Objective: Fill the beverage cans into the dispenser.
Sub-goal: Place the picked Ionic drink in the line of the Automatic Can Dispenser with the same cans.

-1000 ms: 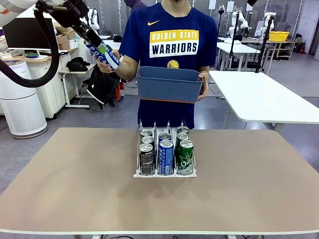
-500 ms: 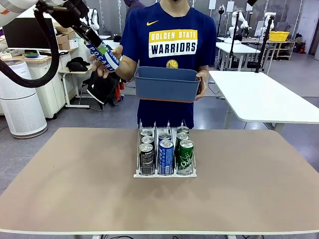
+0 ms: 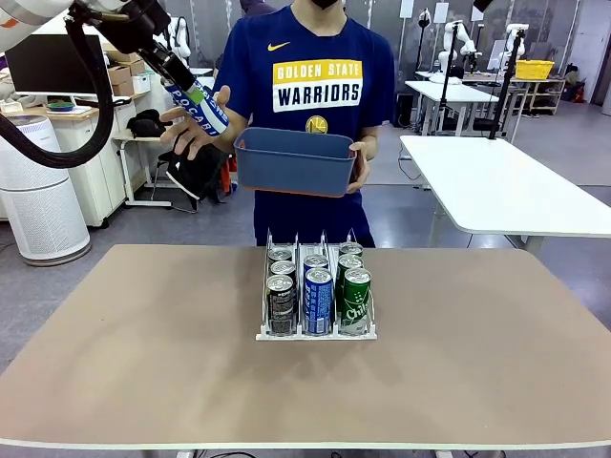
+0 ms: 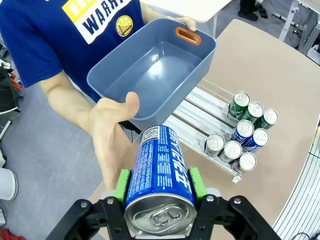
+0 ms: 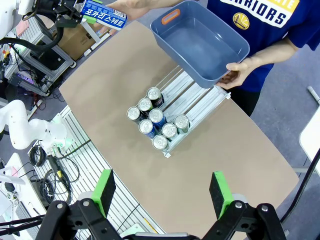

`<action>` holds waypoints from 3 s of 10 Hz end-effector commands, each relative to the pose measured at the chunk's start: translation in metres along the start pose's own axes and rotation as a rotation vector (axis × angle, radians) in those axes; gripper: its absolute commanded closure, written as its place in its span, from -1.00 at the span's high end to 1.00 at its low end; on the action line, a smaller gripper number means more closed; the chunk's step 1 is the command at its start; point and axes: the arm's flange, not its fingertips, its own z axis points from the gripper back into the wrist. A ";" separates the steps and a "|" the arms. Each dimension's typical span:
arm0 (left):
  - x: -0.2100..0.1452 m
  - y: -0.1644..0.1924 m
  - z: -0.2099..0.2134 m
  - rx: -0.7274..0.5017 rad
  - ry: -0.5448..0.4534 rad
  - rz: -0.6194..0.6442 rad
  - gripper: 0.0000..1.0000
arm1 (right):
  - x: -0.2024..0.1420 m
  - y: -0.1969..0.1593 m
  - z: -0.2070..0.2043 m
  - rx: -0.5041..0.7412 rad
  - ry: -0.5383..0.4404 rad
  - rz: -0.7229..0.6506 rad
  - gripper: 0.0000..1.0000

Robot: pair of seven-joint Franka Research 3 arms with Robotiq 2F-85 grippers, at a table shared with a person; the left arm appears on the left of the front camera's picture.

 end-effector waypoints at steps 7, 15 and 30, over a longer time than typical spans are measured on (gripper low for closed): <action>-0.001 0.002 0.003 0.007 -0.005 0.001 0.05 | -0.001 0.000 0.000 0.011 0.000 -0.005 1.00; 0.007 -0.107 -0.033 -0.008 0.199 0.257 0.15 | -0.001 0.000 0.000 0.011 0.000 -0.005 1.00; 0.036 -0.220 -0.087 0.071 0.370 0.555 0.15 | -0.001 0.000 0.000 0.011 0.000 -0.005 1.00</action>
